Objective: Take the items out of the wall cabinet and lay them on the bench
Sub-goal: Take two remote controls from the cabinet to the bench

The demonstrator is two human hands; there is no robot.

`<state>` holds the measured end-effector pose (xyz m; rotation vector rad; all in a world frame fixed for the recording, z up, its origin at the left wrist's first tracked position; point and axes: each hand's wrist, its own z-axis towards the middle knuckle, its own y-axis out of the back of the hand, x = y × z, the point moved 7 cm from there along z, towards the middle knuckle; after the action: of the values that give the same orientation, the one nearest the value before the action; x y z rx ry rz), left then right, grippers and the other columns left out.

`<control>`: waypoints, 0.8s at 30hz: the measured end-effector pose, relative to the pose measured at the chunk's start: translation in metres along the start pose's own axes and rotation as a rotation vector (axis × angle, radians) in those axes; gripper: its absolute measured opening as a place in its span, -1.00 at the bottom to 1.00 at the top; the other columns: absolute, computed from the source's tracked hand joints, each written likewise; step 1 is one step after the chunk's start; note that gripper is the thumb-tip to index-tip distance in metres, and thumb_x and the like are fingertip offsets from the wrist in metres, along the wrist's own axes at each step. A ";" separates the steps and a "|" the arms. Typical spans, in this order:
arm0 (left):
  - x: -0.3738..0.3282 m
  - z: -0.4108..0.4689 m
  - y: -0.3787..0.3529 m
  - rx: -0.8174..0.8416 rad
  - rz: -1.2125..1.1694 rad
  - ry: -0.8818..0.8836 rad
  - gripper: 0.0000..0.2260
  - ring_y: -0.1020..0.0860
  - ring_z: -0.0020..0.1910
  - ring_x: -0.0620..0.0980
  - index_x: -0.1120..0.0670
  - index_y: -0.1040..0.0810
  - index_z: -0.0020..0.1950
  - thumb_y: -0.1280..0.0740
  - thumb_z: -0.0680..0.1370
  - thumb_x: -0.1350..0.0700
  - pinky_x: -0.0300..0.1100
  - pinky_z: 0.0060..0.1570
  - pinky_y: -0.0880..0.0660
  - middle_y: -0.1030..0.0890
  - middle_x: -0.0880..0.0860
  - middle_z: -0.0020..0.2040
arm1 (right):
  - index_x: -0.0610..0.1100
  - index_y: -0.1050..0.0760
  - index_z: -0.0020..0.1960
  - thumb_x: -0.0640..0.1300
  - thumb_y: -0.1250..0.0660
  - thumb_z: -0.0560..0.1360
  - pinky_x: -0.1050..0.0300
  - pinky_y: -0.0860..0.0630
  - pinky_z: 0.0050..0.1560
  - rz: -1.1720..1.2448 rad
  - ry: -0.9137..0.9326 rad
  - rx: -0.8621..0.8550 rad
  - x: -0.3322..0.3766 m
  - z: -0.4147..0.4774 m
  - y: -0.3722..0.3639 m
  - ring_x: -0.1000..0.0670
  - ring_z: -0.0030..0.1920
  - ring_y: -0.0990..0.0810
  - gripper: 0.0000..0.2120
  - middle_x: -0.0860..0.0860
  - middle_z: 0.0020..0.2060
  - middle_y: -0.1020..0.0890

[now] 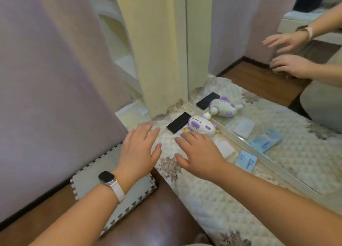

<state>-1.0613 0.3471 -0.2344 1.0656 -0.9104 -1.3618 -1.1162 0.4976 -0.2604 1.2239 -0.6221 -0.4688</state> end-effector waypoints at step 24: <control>0.314 -0.455 0.207 -0.192 0.244 0.840 -0.59 -0.42 0.37 0.12 0.06 -0.51 0.34 -0.25 0.54 -0.07 0.10 0.35 -0.30 -0.50 0.11 0.37 | -0.11 -0.53 0.25 0.15 -0.19 0.49 -0.04 -0.50 0.03 0.126 0.814 -0.005 0.560 0.036 -0.043 -0.16 0.13 -0.55 -0.53 -0.08 0.13 -0.61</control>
<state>-0.5551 0.0455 -0.1986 1.1808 -0.2612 -0.6653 -0.7217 0.1016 -0.1904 1.2350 0.0034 0.1496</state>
